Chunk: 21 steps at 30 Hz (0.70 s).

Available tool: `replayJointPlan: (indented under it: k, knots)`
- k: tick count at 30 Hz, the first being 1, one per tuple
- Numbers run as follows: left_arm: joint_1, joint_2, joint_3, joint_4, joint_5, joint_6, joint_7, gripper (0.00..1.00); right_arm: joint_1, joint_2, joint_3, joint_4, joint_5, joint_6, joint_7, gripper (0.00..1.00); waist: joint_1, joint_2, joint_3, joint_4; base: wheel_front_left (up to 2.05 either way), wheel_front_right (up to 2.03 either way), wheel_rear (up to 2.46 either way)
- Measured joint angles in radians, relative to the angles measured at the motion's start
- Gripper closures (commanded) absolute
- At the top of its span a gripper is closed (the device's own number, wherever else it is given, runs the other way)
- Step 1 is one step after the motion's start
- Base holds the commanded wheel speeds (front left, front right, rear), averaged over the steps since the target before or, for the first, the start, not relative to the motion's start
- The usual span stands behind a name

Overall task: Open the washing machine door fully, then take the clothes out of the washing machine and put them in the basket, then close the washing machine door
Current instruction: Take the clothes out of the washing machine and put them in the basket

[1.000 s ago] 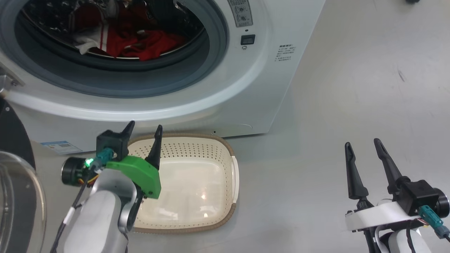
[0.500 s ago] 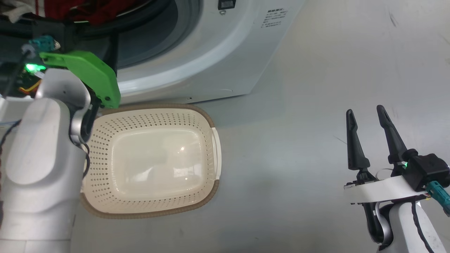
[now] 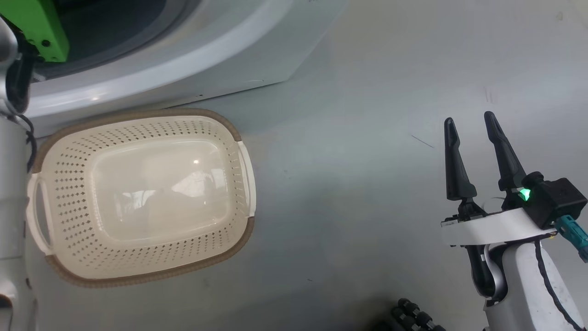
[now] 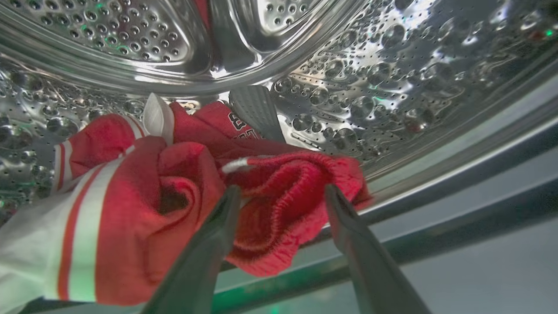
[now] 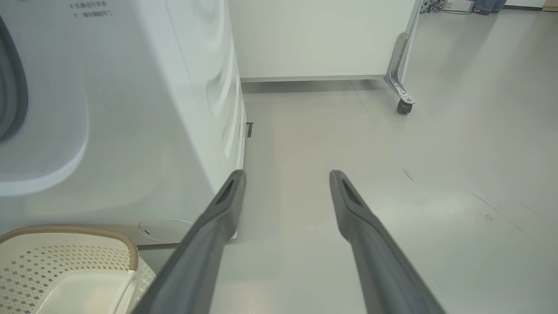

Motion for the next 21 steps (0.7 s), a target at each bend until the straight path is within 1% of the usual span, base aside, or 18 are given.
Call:
replayJointPlan:
  k: [2, 8, 12, 17, 19, 20, 21]
  knots:
    - [-0.017, 0.016, 0.001, 0.021, 0.000, -0.004, 0.006, 0.00, -0.007, 0.001, 0.001, 0.004, 0.006, 0.001, 0.000, 0.00, 0.0000, 0.0000, 0.016, -0.017, 0.00, 0.00, 0.00]
    - [-0.072, 0.027, 0.006, 0.069, 0.001, -0.009, 0.016, 0.00, -0.021, 0.002, 0.001, 0.013, 0.009, 0.001, 0.000, 0.00, -0.0001, 0.0000, 0.056, -0.056, 0.00, 0.00, 0.00]
    - [-0.102, 0.052, 0.012, 0.106, 0.006, -0.008, 0.023, 0.00, -0.031, 0.004, 0.004, 0.023, 0.016, 0.008, 0.000, 0.00, -0.0001, 0.0000, 0.071, -0.076, 0.00, 0.00, 0.00]
    - [-0.140, 0.055, 0.013, 0.157, 0.012, -0.002, 0.054, 0.00, -0.035, 0.004, 0.006, 0.031, 0.017, 0.008, 0.000, 0.00, -0.0001, 0.0000, 0.078, -0.086, 0.00, 0.00, 0.00]
    - [-0.151, 0.056, 0.015, 0.175, 0.012, 0.002, 0.065, 0.27, -0.035, 0.005, 0.007, 0.034, 0.017, 0.008, 0.000, 0.00, -0.0001, 0.0000, 0.078, -0.088, 0.00, 0.00, 0.00]
    - [-0.157, 0.058, 0.015, 0.185, 0.012, 0.007, 0.074, 0.51, -0.035, 0.005, 0.007, 0.035, 0.018, 0.008, 0.000, 0.00, -0.0001, 0.0000, 0.078, -0.089, 0.00, 0.00, 0.00]
    - [-0.162, 0.060, 0.015, 0.195, 0.012, 0.011, 0.086, 0.87, -0.035, 0.005, 0.008, 0.036, 0.018, 0.008, 0.000, 0.00, -0.0001, 0.0000, 0.078, -0.090, 0.00, 0.00, 0.00]
